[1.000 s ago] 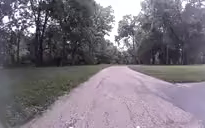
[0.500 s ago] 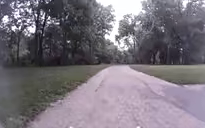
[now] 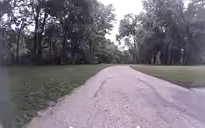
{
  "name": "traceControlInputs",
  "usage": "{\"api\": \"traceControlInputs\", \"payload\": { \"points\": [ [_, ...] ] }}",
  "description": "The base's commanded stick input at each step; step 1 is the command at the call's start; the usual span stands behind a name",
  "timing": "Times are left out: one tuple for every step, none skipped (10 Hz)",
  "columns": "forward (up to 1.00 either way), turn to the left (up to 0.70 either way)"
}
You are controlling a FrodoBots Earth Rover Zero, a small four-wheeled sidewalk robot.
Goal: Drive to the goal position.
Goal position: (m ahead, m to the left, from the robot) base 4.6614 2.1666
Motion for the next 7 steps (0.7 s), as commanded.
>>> {"api": "traceControlInputs", "payload": {
  "points": [
    [0.70,0.00],
    [0.70,0.00],
    [0.70,0.00],
    [0.70,0.00],
    [0.70,0.00],
    [0.70,-0.03],
    [0.70,-0.09]
  ]
}}
